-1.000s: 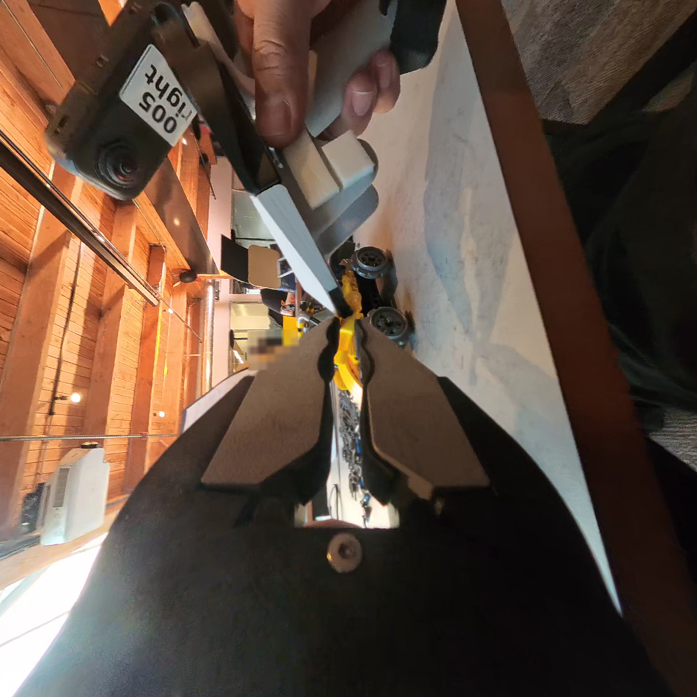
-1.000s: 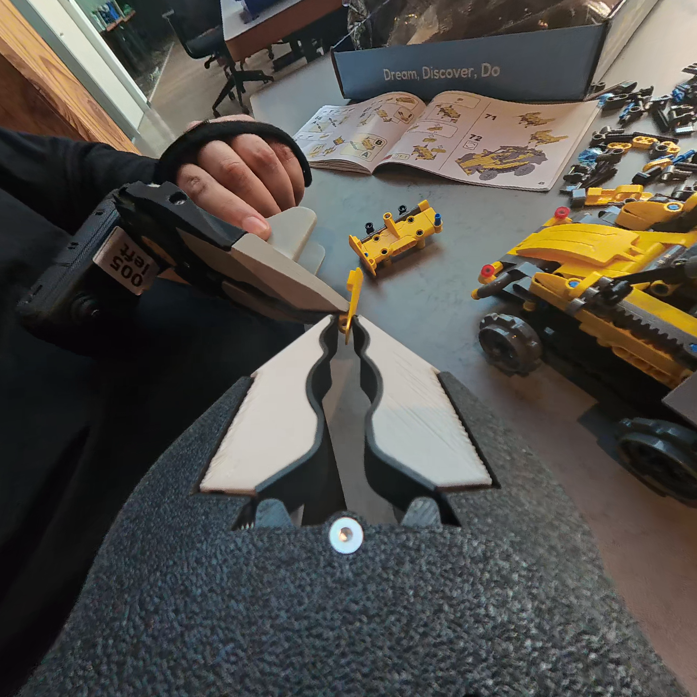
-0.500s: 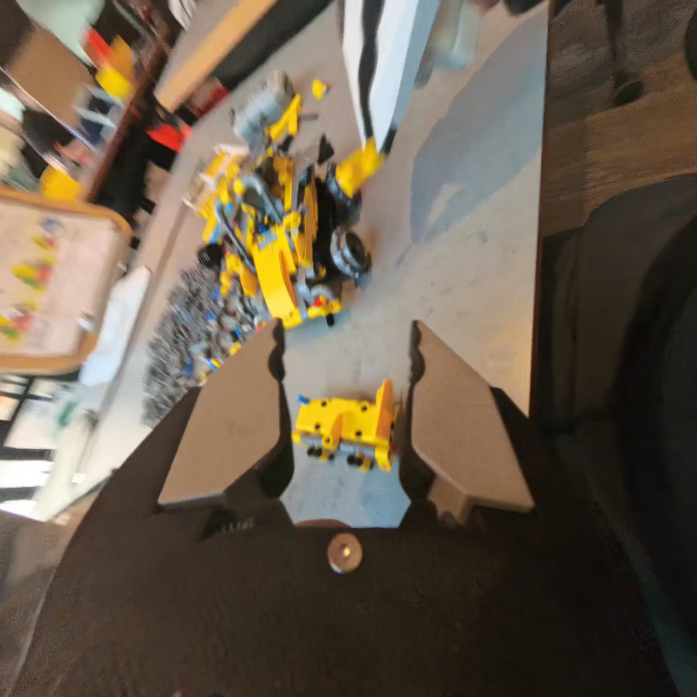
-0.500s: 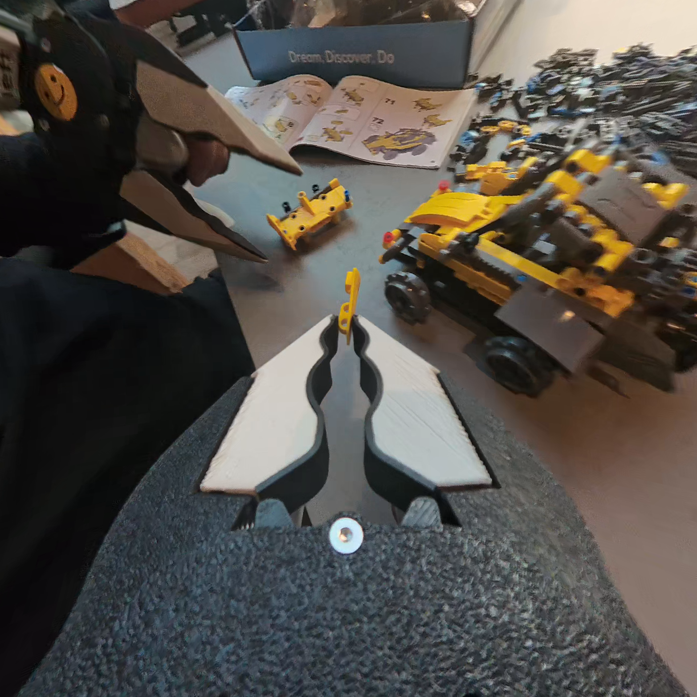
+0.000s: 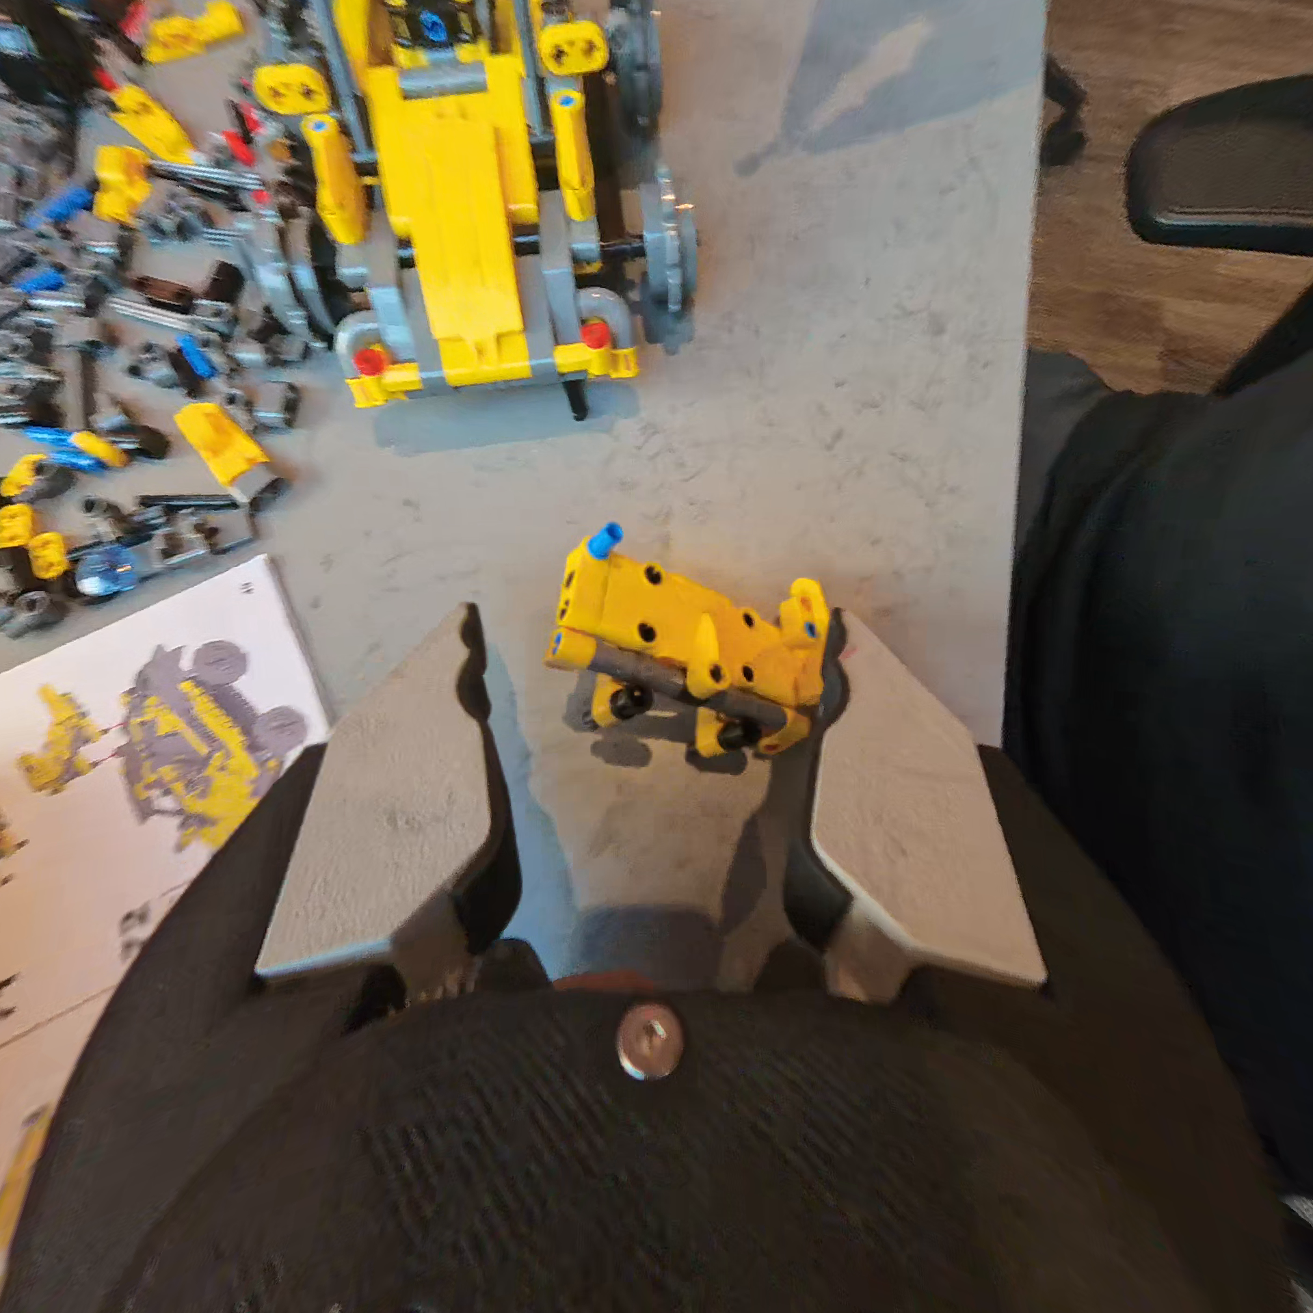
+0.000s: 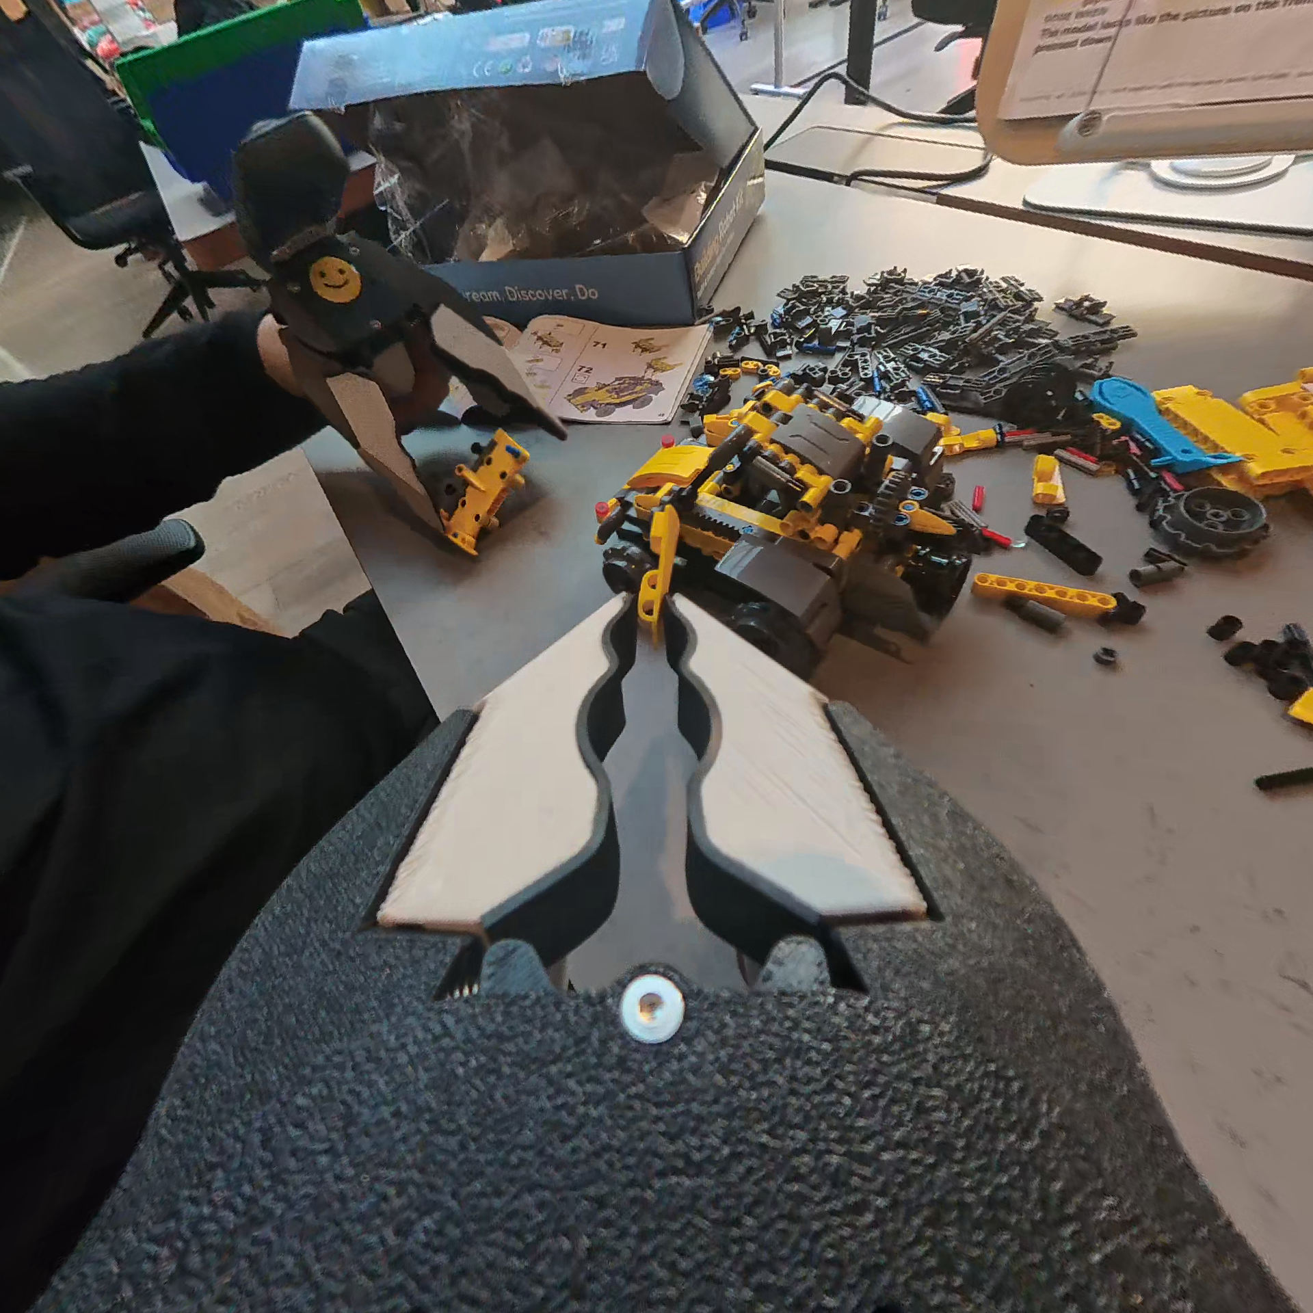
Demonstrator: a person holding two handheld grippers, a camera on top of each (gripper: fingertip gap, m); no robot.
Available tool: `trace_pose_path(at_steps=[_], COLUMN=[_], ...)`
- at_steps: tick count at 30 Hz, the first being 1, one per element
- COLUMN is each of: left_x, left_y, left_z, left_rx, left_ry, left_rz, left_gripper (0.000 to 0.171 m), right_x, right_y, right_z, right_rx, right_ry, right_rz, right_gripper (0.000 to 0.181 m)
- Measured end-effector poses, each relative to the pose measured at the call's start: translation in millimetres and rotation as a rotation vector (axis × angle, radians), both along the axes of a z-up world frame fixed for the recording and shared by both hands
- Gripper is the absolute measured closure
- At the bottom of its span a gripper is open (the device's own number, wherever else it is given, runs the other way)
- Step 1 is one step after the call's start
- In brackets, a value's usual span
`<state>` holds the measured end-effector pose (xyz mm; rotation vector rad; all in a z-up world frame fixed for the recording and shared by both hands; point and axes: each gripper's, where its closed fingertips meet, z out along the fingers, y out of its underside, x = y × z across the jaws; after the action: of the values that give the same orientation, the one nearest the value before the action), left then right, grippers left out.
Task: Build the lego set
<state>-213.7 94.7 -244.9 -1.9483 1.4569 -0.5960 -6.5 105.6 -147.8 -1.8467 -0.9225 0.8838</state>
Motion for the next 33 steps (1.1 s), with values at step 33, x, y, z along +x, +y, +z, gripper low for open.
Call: trace_pose_path(at_steps=[33], left_x=[134.0], left_y=[92.4], left_z=[46.3], left_rx=[-0.121], left_ry=[0.019], left_rz=[0.006], left_gripper=[0.06], right_x=[2.2], right_y=[0.6], right_z=[-25.5], right_rx=[-0.065], right_ry=[-0.022], right_rz=[0.02], right_gripper=[0.174])
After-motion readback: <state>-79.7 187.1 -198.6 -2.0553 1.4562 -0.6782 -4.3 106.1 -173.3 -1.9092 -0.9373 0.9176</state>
